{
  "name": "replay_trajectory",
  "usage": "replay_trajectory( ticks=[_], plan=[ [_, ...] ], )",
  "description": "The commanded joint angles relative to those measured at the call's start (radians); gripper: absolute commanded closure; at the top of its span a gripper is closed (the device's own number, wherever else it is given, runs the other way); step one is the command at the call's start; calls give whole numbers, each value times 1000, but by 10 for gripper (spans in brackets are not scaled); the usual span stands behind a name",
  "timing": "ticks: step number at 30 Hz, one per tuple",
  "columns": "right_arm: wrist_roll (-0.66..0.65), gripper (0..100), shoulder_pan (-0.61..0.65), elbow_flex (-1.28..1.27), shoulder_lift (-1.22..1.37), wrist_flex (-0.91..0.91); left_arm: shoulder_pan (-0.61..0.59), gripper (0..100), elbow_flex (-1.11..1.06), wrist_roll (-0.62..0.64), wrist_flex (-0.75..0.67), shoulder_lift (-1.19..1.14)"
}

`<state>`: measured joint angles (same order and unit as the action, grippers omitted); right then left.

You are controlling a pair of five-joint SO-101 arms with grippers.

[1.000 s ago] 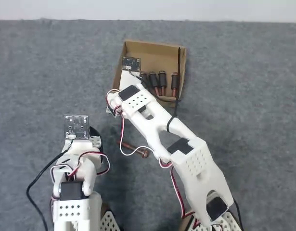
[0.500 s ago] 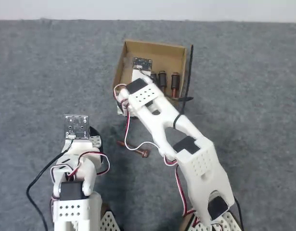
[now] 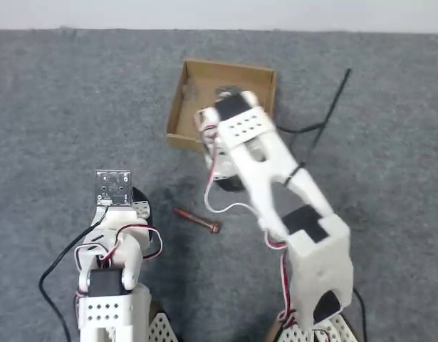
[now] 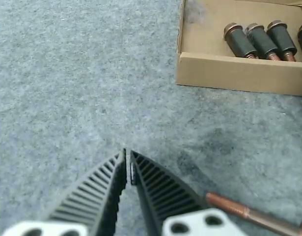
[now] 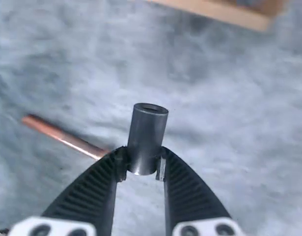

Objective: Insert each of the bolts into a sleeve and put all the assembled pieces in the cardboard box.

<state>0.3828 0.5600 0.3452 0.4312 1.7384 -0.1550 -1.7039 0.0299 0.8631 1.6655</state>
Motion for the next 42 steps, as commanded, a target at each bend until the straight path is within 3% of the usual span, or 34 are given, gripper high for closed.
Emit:
replay_trajectory(
  ticks=[1,5,15,22,33,38,42],
  plan=[
    [-72,991,-85,-133,-170,-33,-5,985,13,2,-32,12],
    [-117,991,-133,-374,-326,-134,-5,985,13,2,-32,12],
    [-121,991,-305,-965,-579,-585,-5,985,13,2,-29,12],
    [-299,991,-335,-1091,-680,-605,-6,985,13,2,-29,12],
    [-310,981,-381,-1169,-730,-651,-6,985,13,2,-28,12],
    [-311,849,-418,-1183,-727,-664,-6,985,13,2,-28,12],
    [-311,863,-421,-1191,-740,-661,-6,985,13,2,-28,12]
  ],
)
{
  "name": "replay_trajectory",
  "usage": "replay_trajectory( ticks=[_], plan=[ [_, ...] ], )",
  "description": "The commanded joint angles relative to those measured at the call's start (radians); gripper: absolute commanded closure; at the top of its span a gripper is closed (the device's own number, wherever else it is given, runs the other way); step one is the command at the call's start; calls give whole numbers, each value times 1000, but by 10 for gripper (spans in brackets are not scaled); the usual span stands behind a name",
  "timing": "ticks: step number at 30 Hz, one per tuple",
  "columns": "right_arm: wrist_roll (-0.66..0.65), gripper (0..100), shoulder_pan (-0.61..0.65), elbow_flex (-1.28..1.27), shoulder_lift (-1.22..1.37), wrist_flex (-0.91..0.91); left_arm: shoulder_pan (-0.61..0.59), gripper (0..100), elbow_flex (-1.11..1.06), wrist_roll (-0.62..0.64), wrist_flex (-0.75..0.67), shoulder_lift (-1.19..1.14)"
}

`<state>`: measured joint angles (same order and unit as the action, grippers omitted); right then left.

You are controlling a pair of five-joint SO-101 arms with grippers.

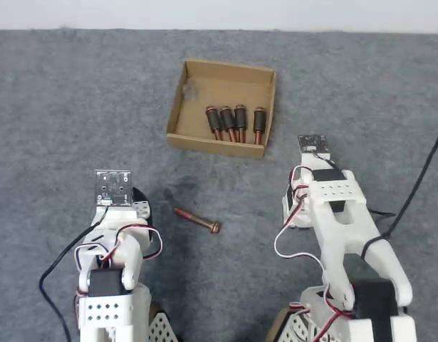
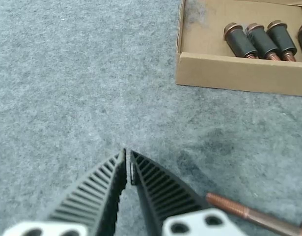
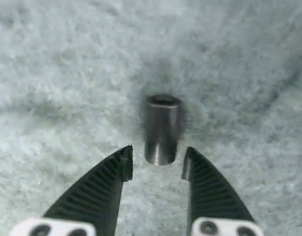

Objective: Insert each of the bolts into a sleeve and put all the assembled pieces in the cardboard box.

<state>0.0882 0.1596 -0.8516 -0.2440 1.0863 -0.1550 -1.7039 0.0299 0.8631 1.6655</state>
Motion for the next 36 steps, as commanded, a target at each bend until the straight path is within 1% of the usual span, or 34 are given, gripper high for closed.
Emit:
replay_trajectory(
  ticks=[1,4,8,12,18,26,28,30,31,33,36],
  plan=[
    [-17,878,-21,8,-67,-1,-6,985,13,2,-28,12],
    [-17,900,-19,8,-108,18,-8,985,13,2,-28,11],
    [-17,899,-25,-5,-130,5,-8,985,13,2,-28,11],
    [-17,875,-24,-14,-84,-39,-6,985,13,2,-28,9],
    [-17,876,-21,-6,21,-81,-8,985,13,2,-28,9],
    [-17,877,-21,-6,33,-85,-8,985,13,2,-28,9],
    [-17,911,-25,0,36,-96,-8,985,13,2,-28,9],
    [-17,980,-28,9,41,-105,-8,985,13,2,-28,9],
    [-17,998,-28,11,41,-105,-8,985,13,2,-28,9],
    [-17,977,-38,12,39,-105,-8,985,13,2,-29,9],
    [-17,994,-104,26,31,-99,-8,985,13,2,-31,9]
  ],
)
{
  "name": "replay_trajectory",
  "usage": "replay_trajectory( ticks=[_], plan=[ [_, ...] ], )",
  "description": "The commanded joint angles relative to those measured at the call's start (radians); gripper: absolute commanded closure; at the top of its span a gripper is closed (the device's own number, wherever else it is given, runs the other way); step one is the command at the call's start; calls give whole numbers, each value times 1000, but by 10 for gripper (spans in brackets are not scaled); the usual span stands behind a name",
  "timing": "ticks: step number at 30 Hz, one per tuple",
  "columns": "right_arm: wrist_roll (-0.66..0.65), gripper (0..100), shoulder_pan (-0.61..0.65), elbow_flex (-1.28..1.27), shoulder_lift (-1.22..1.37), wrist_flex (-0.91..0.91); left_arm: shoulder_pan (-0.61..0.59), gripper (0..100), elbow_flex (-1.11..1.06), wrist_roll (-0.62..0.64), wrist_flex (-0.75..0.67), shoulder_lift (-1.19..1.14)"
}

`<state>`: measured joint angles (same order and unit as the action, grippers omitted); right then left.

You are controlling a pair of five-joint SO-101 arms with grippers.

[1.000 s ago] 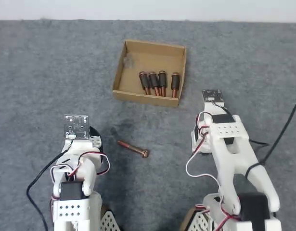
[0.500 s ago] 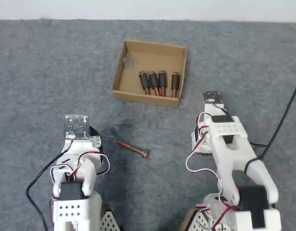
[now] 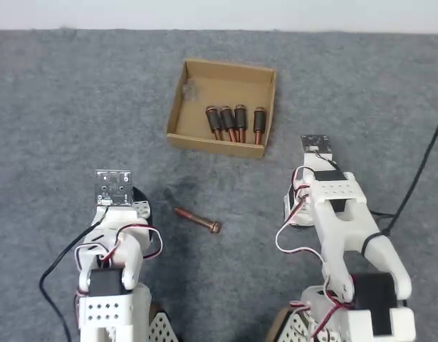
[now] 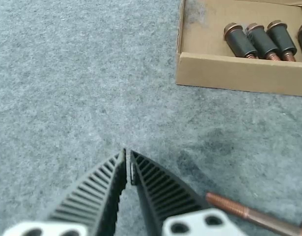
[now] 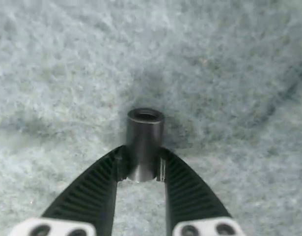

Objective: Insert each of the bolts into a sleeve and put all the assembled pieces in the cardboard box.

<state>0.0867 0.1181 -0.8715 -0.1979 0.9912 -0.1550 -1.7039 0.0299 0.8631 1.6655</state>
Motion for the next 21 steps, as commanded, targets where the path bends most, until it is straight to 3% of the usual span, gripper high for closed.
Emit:
replay_trajectory(
  ticks=[1,7,14,21],
  plan=[
    [-15,992,-84,58,-15,1,-8,985,13,2,-31,11],
    [-15,991,-182,80,-8,10,-11,987,35,3,-25,6],
    [-15,991,-188,74,-4,-10,-9,987,193,3,152,5],
    [-15,991,-189,72,-2,-18,-3,987,361,3,222,-60]
  ],
)
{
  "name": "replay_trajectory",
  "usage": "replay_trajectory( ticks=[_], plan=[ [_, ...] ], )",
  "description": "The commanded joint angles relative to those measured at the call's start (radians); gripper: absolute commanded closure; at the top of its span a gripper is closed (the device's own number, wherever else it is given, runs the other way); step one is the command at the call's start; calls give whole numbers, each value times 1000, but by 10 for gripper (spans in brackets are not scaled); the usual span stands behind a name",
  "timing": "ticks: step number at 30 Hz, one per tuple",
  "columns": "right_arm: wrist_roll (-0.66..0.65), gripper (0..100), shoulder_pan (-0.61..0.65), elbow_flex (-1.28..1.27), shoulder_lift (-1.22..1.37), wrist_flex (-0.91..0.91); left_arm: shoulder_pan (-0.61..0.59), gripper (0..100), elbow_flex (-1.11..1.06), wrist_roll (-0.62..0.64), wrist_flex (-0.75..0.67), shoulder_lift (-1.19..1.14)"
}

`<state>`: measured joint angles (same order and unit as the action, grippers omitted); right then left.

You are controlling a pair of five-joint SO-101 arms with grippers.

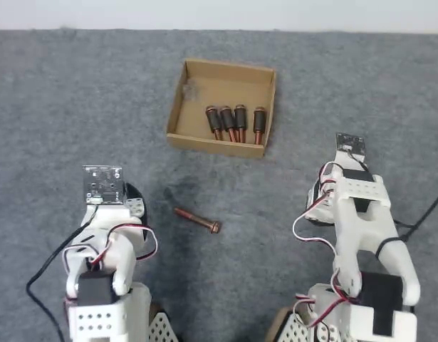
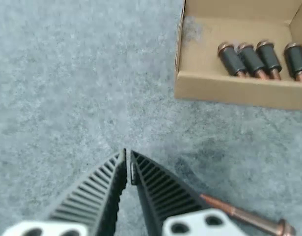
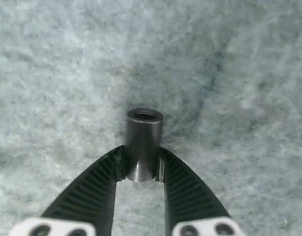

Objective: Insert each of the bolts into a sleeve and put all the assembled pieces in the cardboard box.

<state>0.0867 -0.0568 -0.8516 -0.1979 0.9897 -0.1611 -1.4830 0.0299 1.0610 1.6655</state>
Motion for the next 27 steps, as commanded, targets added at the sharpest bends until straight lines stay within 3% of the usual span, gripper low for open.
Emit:
replay_trajectory(
  ticks=[1,8,13,27],
  plan=[
    [-15,991,-15,52,-2,-16,3,987,179,3,34,-109],
    [-15,991,-15,52,-2,-18,89,987,507,11,178,-605],
    [-15,991,-15,52,-2,-18,199,987,631,146,233,-838],
    [-15,991,-15,52,-2,-33,681,987,495,198,203,-959]
  ],
)
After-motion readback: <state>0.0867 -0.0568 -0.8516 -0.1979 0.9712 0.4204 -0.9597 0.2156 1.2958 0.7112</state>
